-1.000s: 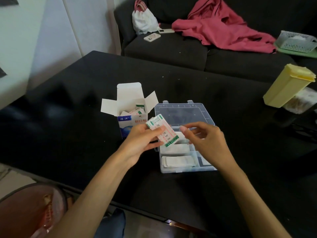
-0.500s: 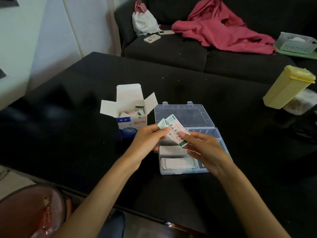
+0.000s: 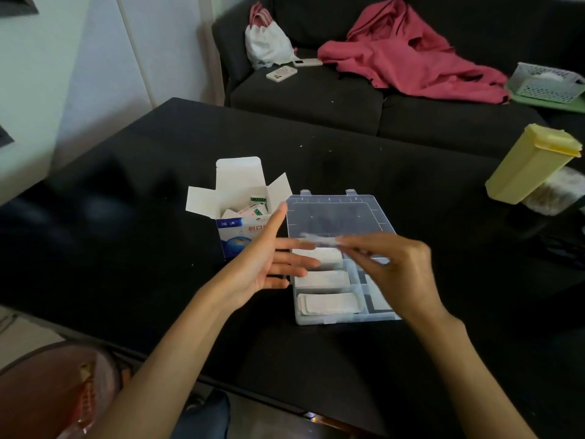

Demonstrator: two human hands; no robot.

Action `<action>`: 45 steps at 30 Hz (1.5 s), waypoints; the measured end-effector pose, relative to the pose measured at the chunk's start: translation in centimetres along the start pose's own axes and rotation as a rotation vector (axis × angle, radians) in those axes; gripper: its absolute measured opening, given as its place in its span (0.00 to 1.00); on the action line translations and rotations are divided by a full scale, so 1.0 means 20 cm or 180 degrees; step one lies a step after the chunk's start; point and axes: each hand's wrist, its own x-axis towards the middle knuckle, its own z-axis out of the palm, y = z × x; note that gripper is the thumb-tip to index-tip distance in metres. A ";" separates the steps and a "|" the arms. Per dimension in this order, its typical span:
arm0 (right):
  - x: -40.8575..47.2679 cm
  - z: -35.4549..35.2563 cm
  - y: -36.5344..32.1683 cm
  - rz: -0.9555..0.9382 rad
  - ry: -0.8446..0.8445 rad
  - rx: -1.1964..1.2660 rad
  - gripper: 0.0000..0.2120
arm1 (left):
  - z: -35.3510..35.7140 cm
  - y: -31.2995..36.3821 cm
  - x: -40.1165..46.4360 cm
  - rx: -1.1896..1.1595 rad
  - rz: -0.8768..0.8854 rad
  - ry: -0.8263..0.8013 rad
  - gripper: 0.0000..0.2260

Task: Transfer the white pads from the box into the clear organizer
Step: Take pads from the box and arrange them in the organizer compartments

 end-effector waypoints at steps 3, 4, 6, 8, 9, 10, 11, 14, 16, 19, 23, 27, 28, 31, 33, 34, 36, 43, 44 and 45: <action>-0.01 0.04 -0.02 -0.0465 -0.0235 -0.0322 0.12 | 0.01 -0.01 0.00 -0.0056 0.0040 0.0156 0.18; -0.01 0.05 -0.03 -0.0531 -0.0201 -0.0354 0.11 | 0.01 -0.01 0.00 0.0000 0.0092 0.0248 0.13; -0.01 0.06 -0.04 -0.0494 -0.0111 -0.0356 0.11 | -0.01 -0.02 0.01 0.0126 0.0232 0.0303 0.09; 0.00 0.06 -0.04 -0.0177 -0.0103 -0.0065 0.13 | -0.01 -0.04 0.02 0.0169 0.0485 0.0297 0.07; 0.01 0.06 -0.05 0.0164 -0.0226 0.0272 0.19 | -0.01 -0.04 0.02 0.0186 0.0646 0.0300 0.06; 0.02 0.05 -0.05 0.0619 -0.0477 0.0716 0.28 | 0.00 -0.05 0.02 0.0217 0.0804 0.0311 0.05; 0.03 0.03 -0.06 0.1145 -0.0842 0.1190 0.35 | 0.00 -0.05 0.02 0.0262 0.0943 0.0320 0.05; 0.04 0.01 -0.05 0.2006 -0.1512 0.2058 0.30 | 0.01 -0.07 0.04 0.0503 0.1237 0.0367 0.06; 0.04 0.02 -0.04 0.2058 -0.1124 0.2074 0.22 | 0.01 -0.08 0.05 0.0712 0.1368 0.0389 0.06; 0.05 0.04 -0.04 0.1785 -0.0713 0.1775 0.18 | 0.02 -0.09 0.07 0.0926 0.1552 0.0396 0.07; 0.03 0.07 0.02 0.1454 -0.0952 0.0838 0.11 | 0.01 -0.13 0.10 0.2250 0.1808 0.0900 0.15; 0.01 0.07 0.05 0.1385 -0.1172 0.0381 0.09 | 0.02 -0.15 0.10 0.3083 0.1840 0.1100 0.11; 0.01 0.07 0.05 0.1386 -0.1218 0.0367 0.08 | 0.02 -0.16 0.10 0.3183 0.1840 0.1119 0.10; -0.01 0.10 0.06 0.1289 -0.1367 0.0180 0.08 | 0.01 -0.17 0.10 0.3591 0.1896 0.1152 0.10; -0.02 0.12 0.07 0.1144 -0.1373 -0.0224 0.10 | 0.00 -0.17 0.10 0.3868 0.1912 0.1092 0.10; -0.03 0.13 0.08 0.1066 -0.1326 -0.0375 0.10 | 0.00 -0.17 0.11 0.3953 0.1924 0.1080 0.10; -0.03 0.14 0.09 0.1029 -0.1260 -0.0457 0.10 | -0.01 -0.17 0.11 0.3991 0.1922 0.1120 0.10; -0.01 0.11 0.10 0.1167 -0.1185 -0.0468 0.08 | -0.02 -0.17 0.09 0.4203 0.1944 0.1025 0.08; 0.00 0.08 0.11 0.1210 -0.1125 -0.0592 0.08 | -0.02 -0.17 0.09 0.4256 0.1956 0.1038 0.08; 0.00 0.06 0.11 0.1236 -0.1065 -0.0792 0.08 | -0.01 -0.18 0.10 0.4296 0.1973 0.1069 0.09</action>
